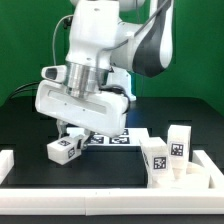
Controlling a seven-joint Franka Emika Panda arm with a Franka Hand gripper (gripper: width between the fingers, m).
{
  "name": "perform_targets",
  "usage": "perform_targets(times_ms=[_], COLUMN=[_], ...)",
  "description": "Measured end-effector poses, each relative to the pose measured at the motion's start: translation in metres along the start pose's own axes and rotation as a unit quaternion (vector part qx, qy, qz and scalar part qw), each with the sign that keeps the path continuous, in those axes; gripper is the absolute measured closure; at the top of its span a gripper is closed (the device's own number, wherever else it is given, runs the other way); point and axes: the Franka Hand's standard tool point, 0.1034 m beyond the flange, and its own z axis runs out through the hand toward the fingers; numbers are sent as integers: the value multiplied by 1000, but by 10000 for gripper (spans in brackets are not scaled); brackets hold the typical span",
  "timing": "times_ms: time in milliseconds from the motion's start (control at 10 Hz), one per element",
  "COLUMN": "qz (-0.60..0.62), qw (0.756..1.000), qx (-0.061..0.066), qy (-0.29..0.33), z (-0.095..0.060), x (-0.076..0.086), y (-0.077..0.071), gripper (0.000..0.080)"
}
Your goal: Assemble stool
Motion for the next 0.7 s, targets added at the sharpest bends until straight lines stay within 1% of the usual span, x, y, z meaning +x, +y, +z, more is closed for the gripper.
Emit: perform_targets(times_ms=[100,200,300,500,600,700], qz=[-44,-86,-97,-97,-96,-93], qw=[999,996,995,995,995,996], qx=[2,0,-3,-3,-2,4], qy=[-2,4,6,5,1,-18], z=[-2,-3,-3,-2,-2,0], x=[-4,-4,-3,-4,-5,-9], y=[-2,2,10,8,8,5], gripper=[466,466,466,466,385,240])
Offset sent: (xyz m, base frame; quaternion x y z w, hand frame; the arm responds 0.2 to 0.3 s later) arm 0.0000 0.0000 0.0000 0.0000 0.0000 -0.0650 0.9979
